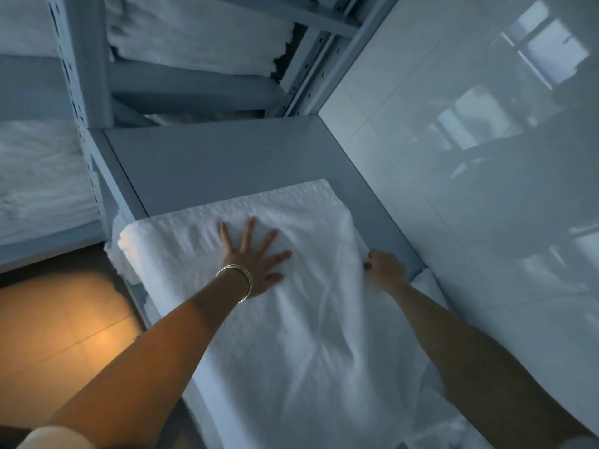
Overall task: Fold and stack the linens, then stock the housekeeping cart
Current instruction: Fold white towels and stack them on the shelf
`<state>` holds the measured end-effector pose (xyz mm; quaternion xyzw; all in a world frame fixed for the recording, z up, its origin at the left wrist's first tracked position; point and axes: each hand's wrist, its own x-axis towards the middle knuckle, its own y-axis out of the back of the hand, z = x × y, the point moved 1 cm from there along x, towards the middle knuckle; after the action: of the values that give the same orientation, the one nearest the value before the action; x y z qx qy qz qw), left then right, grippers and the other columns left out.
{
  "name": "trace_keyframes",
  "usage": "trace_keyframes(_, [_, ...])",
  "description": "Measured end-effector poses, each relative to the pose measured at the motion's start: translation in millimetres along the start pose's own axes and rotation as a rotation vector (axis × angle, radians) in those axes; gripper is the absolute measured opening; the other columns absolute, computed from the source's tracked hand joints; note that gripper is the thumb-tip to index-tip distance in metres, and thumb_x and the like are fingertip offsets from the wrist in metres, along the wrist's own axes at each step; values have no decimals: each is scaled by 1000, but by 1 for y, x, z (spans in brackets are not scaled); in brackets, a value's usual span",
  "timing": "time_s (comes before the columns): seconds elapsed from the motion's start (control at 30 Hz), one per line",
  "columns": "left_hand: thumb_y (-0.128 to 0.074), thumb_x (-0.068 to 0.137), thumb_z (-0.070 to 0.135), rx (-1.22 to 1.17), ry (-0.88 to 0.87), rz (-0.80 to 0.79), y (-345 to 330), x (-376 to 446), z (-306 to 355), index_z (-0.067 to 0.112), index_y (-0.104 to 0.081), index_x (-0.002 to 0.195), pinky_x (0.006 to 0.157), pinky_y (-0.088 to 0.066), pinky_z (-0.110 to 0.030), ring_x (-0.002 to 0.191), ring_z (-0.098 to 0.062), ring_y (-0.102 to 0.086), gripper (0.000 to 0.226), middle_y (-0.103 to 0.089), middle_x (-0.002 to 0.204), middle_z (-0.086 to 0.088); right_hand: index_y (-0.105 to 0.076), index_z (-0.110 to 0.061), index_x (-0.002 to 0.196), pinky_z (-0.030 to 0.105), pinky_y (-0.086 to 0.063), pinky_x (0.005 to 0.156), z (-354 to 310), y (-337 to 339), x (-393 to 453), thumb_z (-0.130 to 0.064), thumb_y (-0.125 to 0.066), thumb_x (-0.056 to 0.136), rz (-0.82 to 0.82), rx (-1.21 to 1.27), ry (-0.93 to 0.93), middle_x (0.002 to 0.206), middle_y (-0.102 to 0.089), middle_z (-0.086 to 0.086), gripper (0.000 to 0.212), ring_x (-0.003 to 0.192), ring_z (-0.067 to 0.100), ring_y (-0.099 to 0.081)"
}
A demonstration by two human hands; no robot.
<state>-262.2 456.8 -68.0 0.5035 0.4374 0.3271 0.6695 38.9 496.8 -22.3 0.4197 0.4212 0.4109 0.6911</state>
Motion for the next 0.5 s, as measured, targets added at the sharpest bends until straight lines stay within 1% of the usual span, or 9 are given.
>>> trace_keyframes(0.07, [-10,91,67,-3,2,6,0,-1,0,56,5,141,89,13,-80,135,-44,30,54,23,155,10,-49,-9,122,40,-42,93,21,6,4,-22,-44,97,49,-89,-118,124,-55,13,28,117,29,-52])
trace_keyframes(0.13, [-10,91,67,1,7,16,-2,-1,-1,56,5,141,90,13,-79,136,-44,29,54,23,155,10,-42,-6,130,45,-40,100,43,6,7,-24,-43,98,-21,-54,-189,134,-47,16,36,124,32,-45])
trace_keyframes(0.17, [-10,90,67,4,7,17,-2,-1,-2,56,5,141,91,13,-79,136,-43,29,54,22,155,10,-39,-6,132,47,-39,100,48,6,7,-26,-46,98,-48,-29,-175,136,-44,16,40,127,34,-41])
trace_keyframes(0.23, [-9,90,67,4,5,14,0,-2,-2,55,5,142,92,13,-78,136,-43,28,55,22,155,10,-39,-8,136,48,-39,98,46,2,-5,-26,-52,95,32,-6,-35,137,-41,16,47,128,34,-37])
trace_keyframes(0.3, [-10,90,67,-1,1,28,-1,-2,-1,55,5,142,94,12,-77,137,-43,27,55,21,155,10,-42,-10,137,45,-41,96,35,-2,-28,-20,-54,93,139,33,224,137,-43,14,46,125,32,-41])
trace_keyframes(0.37, [-9,91,67,7,1,39,-1,-2,-2,55,5,142,96,10,-77,137,-43,26,55,21,156,10,-47,-15,136,41,-46,92,35,-14,-53,-14,-52,93,105,-21,500,135,-48,8,43,120,28,-49])
trace_keyframes(0.4, [-9,91,67,14,3,36,-1,-2,-2,55,6,142,96,10,-76,137,-43,26,55,21,156,10,-48,-17,136,40,-47,90,42,-19,-61,-13,-50,93,80,-53,538,134,-49,7,43,118,27,-51])
trace_keyframes(0.43, [-8,91,66,24,11,28,-1,-2,-1,54,7,142,97,9,-76,138,-43,26,55,21,156,9,-48,-17,136,40,-47,90,55,-23,-66,-12,-49,93,76,-44,491,133,-50,7,43,118,28,-51])
trace_keyframes(0.5, [-7,92,64,40,51,11,1,-4,3,52,10,142,98,9,-76,137,-44,26,55,21,156,8,-47,-8,135,43,-45,93,89,-25,-68,-9,-52,92,122,93,274,132,-49,14,43,118,34,-50])
